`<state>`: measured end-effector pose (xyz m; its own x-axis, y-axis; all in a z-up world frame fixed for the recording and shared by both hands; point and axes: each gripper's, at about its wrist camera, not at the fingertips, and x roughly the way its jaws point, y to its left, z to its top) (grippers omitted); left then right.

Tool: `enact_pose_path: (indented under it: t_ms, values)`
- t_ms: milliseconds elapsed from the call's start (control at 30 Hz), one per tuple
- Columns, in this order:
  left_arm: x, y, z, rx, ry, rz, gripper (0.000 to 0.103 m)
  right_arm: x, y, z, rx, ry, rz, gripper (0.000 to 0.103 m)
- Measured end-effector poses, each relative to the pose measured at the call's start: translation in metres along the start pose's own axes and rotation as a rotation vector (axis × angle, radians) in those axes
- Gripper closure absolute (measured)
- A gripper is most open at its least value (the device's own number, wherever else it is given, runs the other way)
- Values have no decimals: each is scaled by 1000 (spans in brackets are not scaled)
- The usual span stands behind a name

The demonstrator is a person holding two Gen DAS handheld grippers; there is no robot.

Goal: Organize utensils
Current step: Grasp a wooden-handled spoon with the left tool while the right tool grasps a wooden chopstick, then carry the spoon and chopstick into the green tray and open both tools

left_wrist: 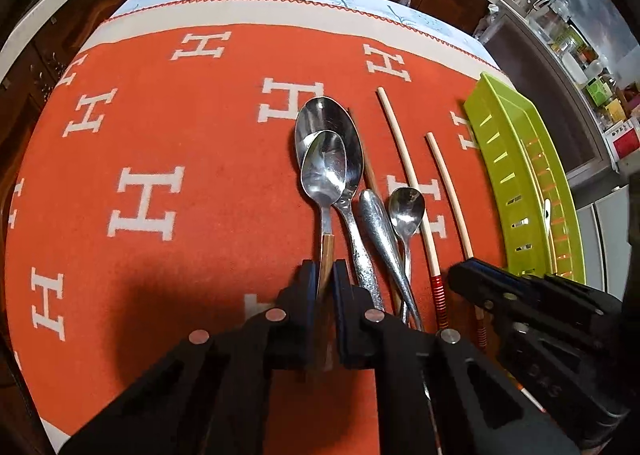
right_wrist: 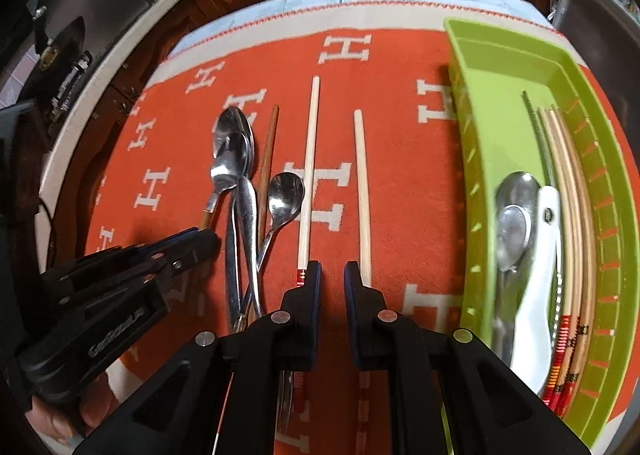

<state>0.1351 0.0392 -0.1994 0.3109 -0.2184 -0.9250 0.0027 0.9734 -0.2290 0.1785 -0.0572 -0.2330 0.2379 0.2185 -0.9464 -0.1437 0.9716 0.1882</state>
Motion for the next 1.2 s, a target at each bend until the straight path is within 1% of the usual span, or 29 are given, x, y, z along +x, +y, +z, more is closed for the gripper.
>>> enact_pose_path:
  t_ms: [133, 167, 233, 333, 433, 500, 567, 600, 633, 733, 767, 867, 967, 1033, 1067, 1100, 1133, 1200]
  values:
    - [3, -3, 2, 10, -4, 13, 95, 6, 2, 10, 9, 7, -5, 91]
    - [3, -4, 2, 13, -5, 17, 96, 7, 0, 13, 25, 12, 7, 93]
    - [4, -6, 2, 15, -7, 21, 97, 9, -4, 17, 47, 19, 16, 102]
    - [3, -4, 2, 9, -9, 14, 98, 9, -13, 18, 85, 19, 61, 103]
    - [2, 1, 1, -16, -11, -1, 98, 6, -17, 14, 93, 6, 68, 103]
    - [1, 2, 0, -20, -13, -1, 98, -1, -16, 14, 90, -26, 71, 103]
    - [0, 3, -1, -23, -13, -1, 98, -5, -19, 10, 98, -19, 110, 102]
    - [-1, 4, -2, -26, -13, -2, 98, -5, -20, 10, 108, -5, 132, 102]
    - [-1, 4, -2, -29, -14, -3, 98, -5, -19, 10, 112, 3, 136, 99]
    - [-2, 8, -3, -38, -15, -5, 98, 0, -14, 9, 107, 23, 132, 88]
    - [-3, 9, -3, -41, -17, -3, 98, 2, -12, 8, 103, 26, 132, 87]
    - [-4, 15, -4, -52, -20, -3, 98, 6, -3, 9, 78, 26, 109, 87]
    - [-5, 18, -4, -65, -21, -2, 98, 9, 11, 8, 13, 3, 46, 86]
    - [-7, 20, -5, -72, -22, -1, 98, 10, 23, 5, -59, -15, -16, 87]
    - [-8, 20, -6, -76, -25, -3, 98, 10, 28, 3, -85, -26, -50, 95]
    - [-11, 21, -6, -82, -30, -7, 98, 9, 31, 0, -97, -34, -74, 97]
    - [-12, 20, -6, -85, -32, -10, 98, 8, 31, -2, -100, -45, -79, 97]
    - [-18, 21, -8, -93, -39, -24, 98, 5, 28, -5, -65, -52, -57, 98]
